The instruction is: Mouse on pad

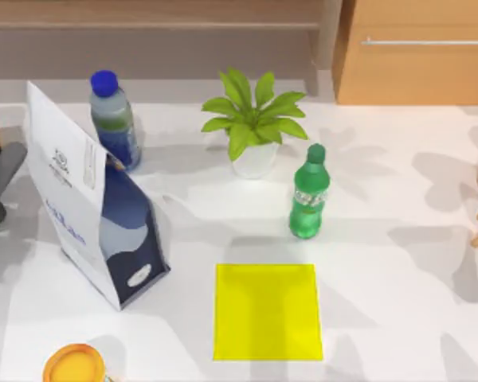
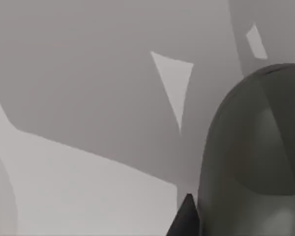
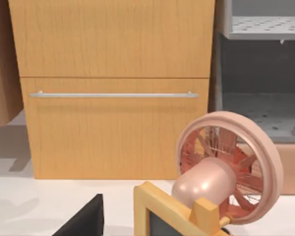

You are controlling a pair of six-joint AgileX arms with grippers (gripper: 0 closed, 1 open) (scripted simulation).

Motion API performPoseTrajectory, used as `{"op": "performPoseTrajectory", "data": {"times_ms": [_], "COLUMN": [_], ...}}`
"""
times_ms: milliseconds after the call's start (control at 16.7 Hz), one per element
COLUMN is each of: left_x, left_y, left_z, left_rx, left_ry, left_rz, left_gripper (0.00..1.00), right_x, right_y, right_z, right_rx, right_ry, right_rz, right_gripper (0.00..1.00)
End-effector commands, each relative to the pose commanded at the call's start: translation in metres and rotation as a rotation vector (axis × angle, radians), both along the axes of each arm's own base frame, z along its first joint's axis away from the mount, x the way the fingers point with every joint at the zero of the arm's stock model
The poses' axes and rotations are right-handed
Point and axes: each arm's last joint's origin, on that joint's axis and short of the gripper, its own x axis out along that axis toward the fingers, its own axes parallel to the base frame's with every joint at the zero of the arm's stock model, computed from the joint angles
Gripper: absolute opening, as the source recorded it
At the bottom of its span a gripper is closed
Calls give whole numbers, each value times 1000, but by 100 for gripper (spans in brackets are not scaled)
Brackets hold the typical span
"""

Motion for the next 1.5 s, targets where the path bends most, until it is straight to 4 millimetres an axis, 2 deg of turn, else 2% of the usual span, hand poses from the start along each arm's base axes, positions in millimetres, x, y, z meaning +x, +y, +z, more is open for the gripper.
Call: {"op": "performPoseTrajectory", "data": {"times_ms": [420, 540, 780, 900, 1080, 1320, 1440, 1500], "left_x": [-2, -3, -3, -1, 1, -12, -21, -26], "left_y": [0, 0, 0, -6, -35, -102, -145, -169], "left_z": [80, 88, 87, 103, 154, 222, 237, 236], "left_rx": [-4, -3, -3, -3, -21, -109, -176, -210], "left_ry": [13, 4, 6, -61, -260, -517, -570, -567], "left_rz": [4, 8, 7, -11, -92, -305, -445, -520], "left_gripper": [0, 0, 0, 0, 0, 0, 0, 0], "right_x": [0, 0, 0, 0, 0, 0, 0, 0], "right_y": [0, 0, 0, 0, 0, 0, 0, 0], "right_z": [0, 0, 0, 0, 0, 0, 0, 0], "right_rx": [0, 0, 0, 0, 0, 0, 0, 0], "right_ry": [0, 0, 0, 0, 0, 0, 0, 0], "right_rz": [0, 0, 0, 0, 0, 0, 0, 0], "right_gripper": [100, 100, 100, 100, 100, 100, 100, 100]}}
